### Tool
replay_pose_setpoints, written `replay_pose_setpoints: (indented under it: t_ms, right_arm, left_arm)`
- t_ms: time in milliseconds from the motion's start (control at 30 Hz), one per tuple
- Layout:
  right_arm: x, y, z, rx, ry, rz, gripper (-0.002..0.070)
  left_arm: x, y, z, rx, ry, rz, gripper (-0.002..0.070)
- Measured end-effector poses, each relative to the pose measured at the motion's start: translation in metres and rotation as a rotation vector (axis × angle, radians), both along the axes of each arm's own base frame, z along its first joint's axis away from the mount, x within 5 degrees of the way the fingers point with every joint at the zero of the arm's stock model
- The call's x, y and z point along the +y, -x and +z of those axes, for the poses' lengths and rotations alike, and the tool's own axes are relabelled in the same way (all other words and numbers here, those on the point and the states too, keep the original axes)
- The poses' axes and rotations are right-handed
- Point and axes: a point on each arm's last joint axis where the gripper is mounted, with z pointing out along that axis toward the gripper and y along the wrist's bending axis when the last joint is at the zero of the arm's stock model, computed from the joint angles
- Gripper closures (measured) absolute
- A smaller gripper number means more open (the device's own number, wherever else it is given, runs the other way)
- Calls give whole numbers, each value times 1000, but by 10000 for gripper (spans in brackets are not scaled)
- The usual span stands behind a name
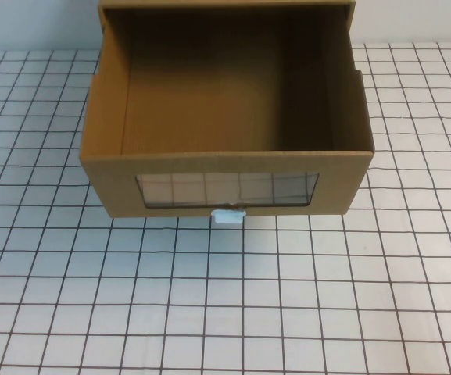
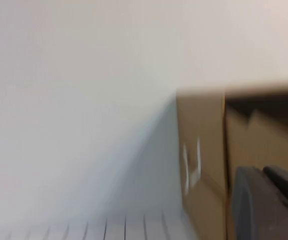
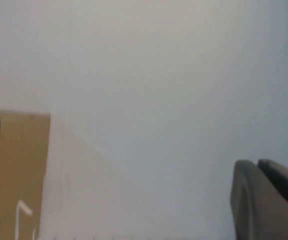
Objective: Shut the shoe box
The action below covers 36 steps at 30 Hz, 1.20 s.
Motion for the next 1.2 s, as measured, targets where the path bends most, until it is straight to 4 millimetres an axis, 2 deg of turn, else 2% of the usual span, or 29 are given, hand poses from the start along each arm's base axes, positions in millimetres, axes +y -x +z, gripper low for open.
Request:
replay_pose_setpoints:
  t_ms: [133, 267, 633, 867, 967, 1200]
  right_arm:
    - [-1, 7, 14, -165, 6, -11, 690]
    - [-1, 8, 16, -203, 7, -14, 690]
    - [-1, 11, 21, -262, 5, -17, 690]
    - [-2, 32, 42, -585, -13, -17, 689]
    - [-2, 39, 59, -644, -61, 26, 690]
    - [1, 70, 125, -743, -160, 142, 690]
  left_arm:
    - [-1, 9, 20, -232, 63, -38, 680]
    - [-1, 18, 33, -406, 99, -67, 680]
    - [-1, 22, 38, -475, 113, -80, 680]
    - [-1, 35, 50, -658, 162, -123, 680]
    - [1, 41, 61, -709, 177, -128, 680]
    - [7, 64, 116, -797, 219, -118, 680]
